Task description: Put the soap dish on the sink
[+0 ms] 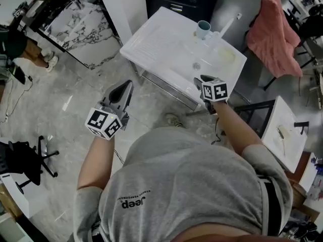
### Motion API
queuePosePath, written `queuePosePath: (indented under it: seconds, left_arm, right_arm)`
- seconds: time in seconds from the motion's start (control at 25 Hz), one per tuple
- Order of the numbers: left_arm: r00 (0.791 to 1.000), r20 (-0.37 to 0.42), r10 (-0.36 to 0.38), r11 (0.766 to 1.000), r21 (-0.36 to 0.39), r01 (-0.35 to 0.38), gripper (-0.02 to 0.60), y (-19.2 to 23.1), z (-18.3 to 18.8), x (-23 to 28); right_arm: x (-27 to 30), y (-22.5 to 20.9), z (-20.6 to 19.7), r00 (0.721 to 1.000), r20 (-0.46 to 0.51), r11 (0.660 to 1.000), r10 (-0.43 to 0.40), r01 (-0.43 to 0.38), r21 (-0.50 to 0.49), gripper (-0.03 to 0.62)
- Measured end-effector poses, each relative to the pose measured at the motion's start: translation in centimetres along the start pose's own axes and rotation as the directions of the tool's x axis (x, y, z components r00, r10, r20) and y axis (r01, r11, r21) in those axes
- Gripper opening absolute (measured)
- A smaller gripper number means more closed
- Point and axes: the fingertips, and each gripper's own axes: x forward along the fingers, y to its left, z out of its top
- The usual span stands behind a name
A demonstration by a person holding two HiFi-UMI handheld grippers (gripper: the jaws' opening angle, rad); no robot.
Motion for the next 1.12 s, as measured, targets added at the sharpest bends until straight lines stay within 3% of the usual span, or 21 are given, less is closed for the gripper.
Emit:
queuePosePath:
  seconds: [0.24,0.32,0.48,0.6,0.72,0.92,1.12]
  left_arm:
    - [0.985,0.028,0.168,0.986,-0.001,-0.168,0.014,2.0,0.1,-9.7]
    - [0.965,0.044,0.26,0.966,-0.007,-0.26,0.014,3.1,0.5,-13.5]
    - [0.904,0.075,0.42,0.908,-0.025,-0.419,0.014,4.7,1.1,-20.5]
    - [0.842,0.097,0.531,0.847,-0.05,-0.529,0.014,5.2,1.4,-25.1]
    - [0.753,0.118,0.648,0.762,-0.074,-0.644,0.014,5.1,1.8,-29.4]
    - [0.6,0.145,0.787,0.615,-0.109,-0.781,0.014,3.7,2.9,-34.2]
    - [0.493,0.177,0.852,0.518,-0.148,-0.842,0.014,2.4,3.8,-35.8]
  right_arm:
    - [2.1,9.9,3.2,0.99,0.015,0.983,0.141,-0.138,-0.123,0.201]
    - [3.2,13.9,5.1,0.977,0.011,0.961,0.213,-0.207,-0.182,0.201]
    - [4.6,21.5,8.2,0.936,0.003,0.901,0.352,-0.338,-0.27,0.199]
    - [5.1,26.7,10.0,0.893,-0.007,0.841,0.449,-0.426,-0.333,0.196]
    - [5.2,31.8,12.4,0.833,-0.017,0.76,0.553,-0.512,-0.401,0.187]
    - [3.9,38.8,16.3,0.704,-0.049,0.602,0.708,-0.639,-0.48,0.155]
    - [1.6,42.9,19.2,0.578,-0.061,0.467,0.814,-0.713,-0.523,0.093]
